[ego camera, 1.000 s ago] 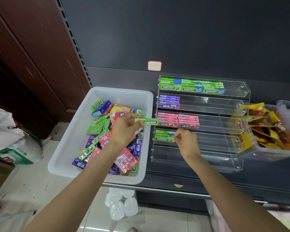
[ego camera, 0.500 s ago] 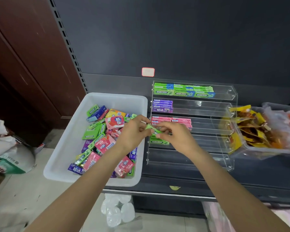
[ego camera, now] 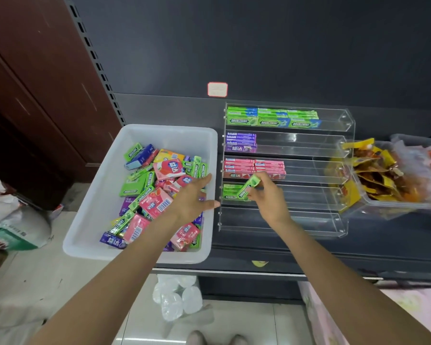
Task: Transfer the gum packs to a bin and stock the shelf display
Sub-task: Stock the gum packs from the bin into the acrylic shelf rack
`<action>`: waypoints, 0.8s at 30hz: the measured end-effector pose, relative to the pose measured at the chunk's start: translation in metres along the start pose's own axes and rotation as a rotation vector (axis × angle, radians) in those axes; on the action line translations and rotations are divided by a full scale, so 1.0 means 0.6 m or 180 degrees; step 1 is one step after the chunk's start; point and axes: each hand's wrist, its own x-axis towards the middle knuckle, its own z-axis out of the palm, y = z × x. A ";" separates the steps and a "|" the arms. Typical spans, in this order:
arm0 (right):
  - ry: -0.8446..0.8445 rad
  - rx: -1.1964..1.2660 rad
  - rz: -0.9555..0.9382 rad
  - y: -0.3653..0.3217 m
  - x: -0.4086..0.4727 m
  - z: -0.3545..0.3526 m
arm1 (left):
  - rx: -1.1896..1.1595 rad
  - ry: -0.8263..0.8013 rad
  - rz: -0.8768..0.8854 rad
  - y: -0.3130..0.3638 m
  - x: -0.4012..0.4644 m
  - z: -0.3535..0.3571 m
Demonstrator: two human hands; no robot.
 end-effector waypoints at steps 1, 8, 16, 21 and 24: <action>0.0014 -0.0027 -0.0042 0.002 0.000 0.005 | 0.0002 0.0003 -0.0001 0.000 0.000 0.001; 0.0367 -0.0538 -0.0296 0.007 -0.009 0.007 | 0.0043 0.0011 -0.0081 0.001 0.006 0.002; 0.0261 -0.0841 -0.0376 0.010 -0.013 0.016 | 0.0116 0.0066 -0.0173 0.008 0.005 0.004; -0.0011 -0.0970 -0.0400 0.012 -0.008 0.007 | 0.0321 0.0119 -0.0199 0.017 0.001 0.004; -0.0081 -0.1255 -0.0504 0.000 -0.019 0.013 | 0.0269 0.0138 -0.0195 0.021 -0.007 0.005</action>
